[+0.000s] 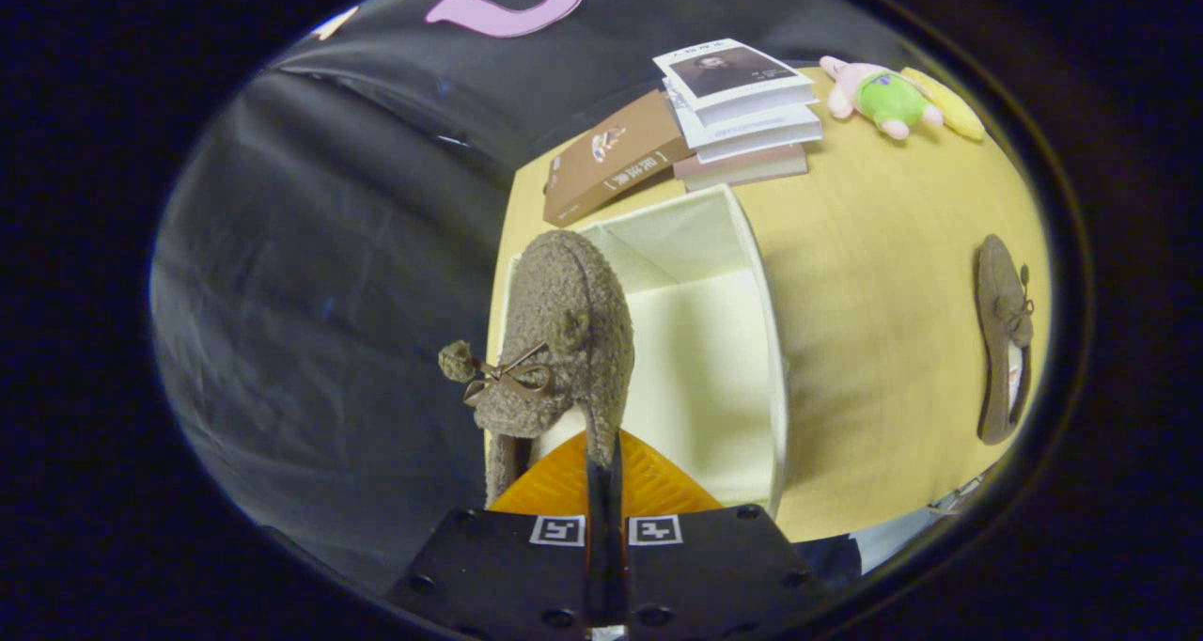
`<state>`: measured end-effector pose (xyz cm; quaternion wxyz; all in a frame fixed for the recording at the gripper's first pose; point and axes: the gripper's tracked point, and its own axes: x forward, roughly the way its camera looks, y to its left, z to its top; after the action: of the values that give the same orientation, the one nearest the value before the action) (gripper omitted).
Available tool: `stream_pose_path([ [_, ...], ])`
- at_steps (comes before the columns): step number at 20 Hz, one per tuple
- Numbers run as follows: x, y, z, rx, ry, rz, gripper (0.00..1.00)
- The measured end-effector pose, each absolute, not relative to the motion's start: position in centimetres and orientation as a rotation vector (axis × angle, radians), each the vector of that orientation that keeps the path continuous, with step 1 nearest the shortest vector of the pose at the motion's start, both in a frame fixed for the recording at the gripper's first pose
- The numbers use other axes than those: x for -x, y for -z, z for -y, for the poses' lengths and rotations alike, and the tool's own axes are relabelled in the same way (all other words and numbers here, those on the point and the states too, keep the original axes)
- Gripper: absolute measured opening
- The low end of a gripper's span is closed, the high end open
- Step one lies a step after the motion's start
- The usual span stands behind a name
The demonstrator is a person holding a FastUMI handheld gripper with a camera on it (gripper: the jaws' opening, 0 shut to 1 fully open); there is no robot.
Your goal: Open the storage box then place both shoes into the box .Put the left shoe in first, then the right shoe, with the right side of both shoes facing outward in a uniform manner.
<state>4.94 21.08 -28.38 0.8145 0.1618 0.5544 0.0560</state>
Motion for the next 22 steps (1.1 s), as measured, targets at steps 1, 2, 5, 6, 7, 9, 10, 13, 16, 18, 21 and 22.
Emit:
stream_pose_path([
  [1,-4.9,29.3,-21.5,-0.336,-0.105,-1.201,0.03],
  [2,-5.0,30.3,-21.9,-0.333,-0.1,-1.223,0.03],
  [5,-5.2,32.9,-22.3,-0.309,-0.073,-1.281,0.03],
  [6,-5.3,33.6,-22.4,-0.3,-0.063,-1.294,0.03],
  [7,-5.2,34.2,-22.4,-0.287,-0.059,-1.31,0.03],
  [9,-5.2,35.0,-22.4,-0.271,-0.057,-1.329,0.03],
  [10,-5.1,35.1,-22.4,-0.263,-0.055,-1.335,0.03],
  [13,-5.3,35.8,-22.3,-0.254,-0.059,-1.335,0.04],
  [16,-5.1,35.1,-23.9,-0.309,-0.126,-1.347,0.29],
  [18,-5.0,34.6,-25.2,-0.363,-0.186,-1.365,0.53],
  [21,-4.1,32.5,-25.2,-0.398,-0.214,-1.365,0.89],
  [22,-4.1,31.8,-25.3,-0.41,-0.235,-1.354,1.0],
])
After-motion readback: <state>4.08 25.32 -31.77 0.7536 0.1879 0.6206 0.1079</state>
